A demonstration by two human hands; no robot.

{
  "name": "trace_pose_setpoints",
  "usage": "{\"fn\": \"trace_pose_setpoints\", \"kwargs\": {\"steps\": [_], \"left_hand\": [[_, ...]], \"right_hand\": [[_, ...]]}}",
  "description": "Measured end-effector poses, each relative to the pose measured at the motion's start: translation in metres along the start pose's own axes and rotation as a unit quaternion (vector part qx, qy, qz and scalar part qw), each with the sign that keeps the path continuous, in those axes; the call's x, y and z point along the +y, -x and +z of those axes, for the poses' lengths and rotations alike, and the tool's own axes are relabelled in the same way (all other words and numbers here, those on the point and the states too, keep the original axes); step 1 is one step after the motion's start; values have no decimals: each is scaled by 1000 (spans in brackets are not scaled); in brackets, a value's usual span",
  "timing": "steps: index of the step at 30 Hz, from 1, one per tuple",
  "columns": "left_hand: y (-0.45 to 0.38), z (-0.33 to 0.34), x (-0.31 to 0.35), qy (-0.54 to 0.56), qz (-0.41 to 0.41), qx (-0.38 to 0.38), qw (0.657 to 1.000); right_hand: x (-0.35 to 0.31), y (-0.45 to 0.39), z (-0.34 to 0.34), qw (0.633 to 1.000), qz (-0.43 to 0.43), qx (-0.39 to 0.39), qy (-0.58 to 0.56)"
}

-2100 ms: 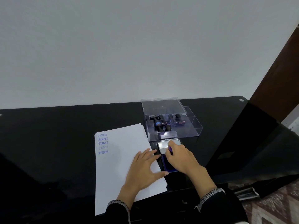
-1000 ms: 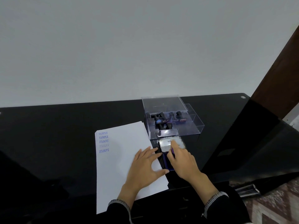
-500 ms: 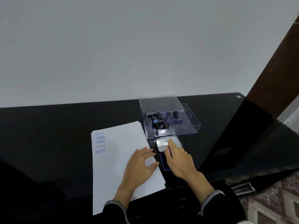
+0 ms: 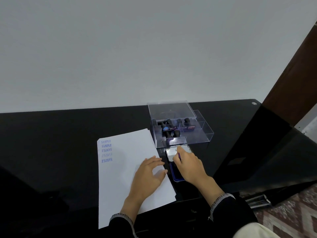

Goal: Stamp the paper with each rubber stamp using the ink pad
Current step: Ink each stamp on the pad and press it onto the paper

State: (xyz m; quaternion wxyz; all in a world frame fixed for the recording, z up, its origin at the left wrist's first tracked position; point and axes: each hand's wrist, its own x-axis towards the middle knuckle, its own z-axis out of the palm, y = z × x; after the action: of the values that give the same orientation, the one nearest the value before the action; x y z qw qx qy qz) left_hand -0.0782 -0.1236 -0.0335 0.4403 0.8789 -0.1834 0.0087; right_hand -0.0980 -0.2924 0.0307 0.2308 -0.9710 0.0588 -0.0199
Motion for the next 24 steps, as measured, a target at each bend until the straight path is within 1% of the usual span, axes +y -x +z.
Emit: {"fn": "trace_pose_setpoints", "kwargs": {"steps": [6,10,16,20,24], "left_hand": [[1,0,2,-16,17,2,1000],[3,0,2,-25,26,-3,999],[2,-4,8,-122,58,-70,988],[2,-4,8,-172,72,-95,978],[2,-4,9,-186,72,-102,975]], "right_hand": [[7,15,8,999,-20,30,-5],[4,6,4,1000,-9,13,11],[0,-7,0,1000,-2,-12,10],[3,1,2,1000,-5,2,6],[7,13,8,1000,-15,23,5]]}}
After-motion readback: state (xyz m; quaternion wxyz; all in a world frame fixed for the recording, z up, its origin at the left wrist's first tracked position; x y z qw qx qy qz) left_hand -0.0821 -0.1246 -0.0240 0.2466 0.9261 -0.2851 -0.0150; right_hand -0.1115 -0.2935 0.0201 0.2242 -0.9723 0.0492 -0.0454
